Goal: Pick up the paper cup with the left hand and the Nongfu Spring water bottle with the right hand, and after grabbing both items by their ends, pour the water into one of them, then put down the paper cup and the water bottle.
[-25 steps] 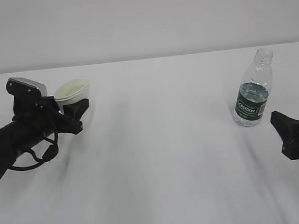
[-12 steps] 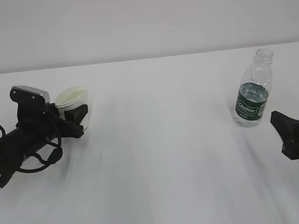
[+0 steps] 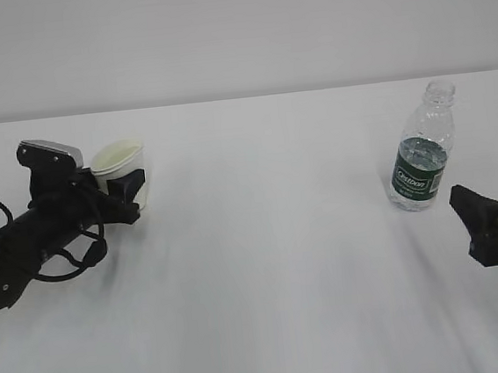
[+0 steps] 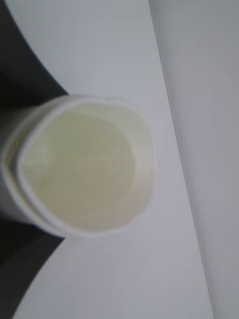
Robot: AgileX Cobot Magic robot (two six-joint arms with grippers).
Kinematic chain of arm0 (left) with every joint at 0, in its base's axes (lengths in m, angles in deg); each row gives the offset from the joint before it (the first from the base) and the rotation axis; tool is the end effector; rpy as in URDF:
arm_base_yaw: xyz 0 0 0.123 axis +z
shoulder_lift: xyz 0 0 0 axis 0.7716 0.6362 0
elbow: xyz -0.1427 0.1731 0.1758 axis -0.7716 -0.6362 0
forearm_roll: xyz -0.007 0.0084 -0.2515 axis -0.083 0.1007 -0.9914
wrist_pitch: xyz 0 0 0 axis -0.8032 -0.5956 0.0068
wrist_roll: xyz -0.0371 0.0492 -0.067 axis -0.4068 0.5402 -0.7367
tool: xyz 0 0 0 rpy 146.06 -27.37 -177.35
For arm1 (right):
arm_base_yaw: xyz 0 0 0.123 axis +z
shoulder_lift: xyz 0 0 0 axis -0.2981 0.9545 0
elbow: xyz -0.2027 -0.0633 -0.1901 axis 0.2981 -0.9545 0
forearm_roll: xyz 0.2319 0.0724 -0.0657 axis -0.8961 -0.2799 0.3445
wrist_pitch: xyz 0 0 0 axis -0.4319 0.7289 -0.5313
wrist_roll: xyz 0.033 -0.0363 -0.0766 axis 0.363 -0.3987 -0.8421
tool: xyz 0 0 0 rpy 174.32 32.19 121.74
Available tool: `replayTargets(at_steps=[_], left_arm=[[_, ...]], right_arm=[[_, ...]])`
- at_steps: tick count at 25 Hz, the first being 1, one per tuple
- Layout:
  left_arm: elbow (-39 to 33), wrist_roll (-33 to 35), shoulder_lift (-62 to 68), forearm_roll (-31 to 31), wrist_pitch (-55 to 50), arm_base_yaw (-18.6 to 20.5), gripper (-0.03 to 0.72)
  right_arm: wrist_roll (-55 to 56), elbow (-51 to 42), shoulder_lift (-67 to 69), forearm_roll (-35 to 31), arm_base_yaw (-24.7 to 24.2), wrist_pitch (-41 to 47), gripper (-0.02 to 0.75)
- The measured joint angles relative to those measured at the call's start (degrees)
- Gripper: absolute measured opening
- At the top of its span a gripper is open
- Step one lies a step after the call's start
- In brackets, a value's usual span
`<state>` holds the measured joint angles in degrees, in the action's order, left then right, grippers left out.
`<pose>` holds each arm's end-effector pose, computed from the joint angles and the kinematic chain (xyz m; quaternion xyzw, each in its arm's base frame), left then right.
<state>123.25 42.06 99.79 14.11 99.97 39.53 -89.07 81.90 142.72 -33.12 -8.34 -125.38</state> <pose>0.3761 -0.0976 0.0636 0.1697 0.7457 -0.1538 0.6257 0.1998 0.0336 0.1346 -0.0727 0.7918 0.0532 0.6041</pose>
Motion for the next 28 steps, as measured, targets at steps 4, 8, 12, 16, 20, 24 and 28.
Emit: replayTargets(at_steps=[4,8,12,16,20,24,28], left_arm=[[1.08,0.00,0.84,-0.53,0.13,0.00,0.396],[2.16,0.00,1.75,-0.62,0.88,0.00,0.396],[2.67,0.00,2.33,-0.62,1.45,0.00,0.396],[3.68,0.00,3.42,-0.62,2.10,0.00,0.396],[3.80,0.00,3.79,-0.62,2.73,0.00,0.396],[3.80,0.00,3.79,-0.62,2.87,0.00,0.406],[3.80,0.00,3.79,-0.62,2.87,0.00,0.456]], right_arm=[[0.49,0.00,0.00,0.35,0.00,0.00,0.588],[0.49,0.00,0.00,0.46,0.00,0.00,0.587],[0.49,0.00,0.00,0.46,0.00,0.00,0.587],[0.49,0.00,0.00,0.46,0.00,0.00,0.587],[0.53,0.00,0.00,0.46,0.00,0.00,0.587],[0.53,0.00,0.00,0.46,0.00,0.00,0.587],[0.53,0.00,0.00,0.46,0.00,0.00,0.587]])
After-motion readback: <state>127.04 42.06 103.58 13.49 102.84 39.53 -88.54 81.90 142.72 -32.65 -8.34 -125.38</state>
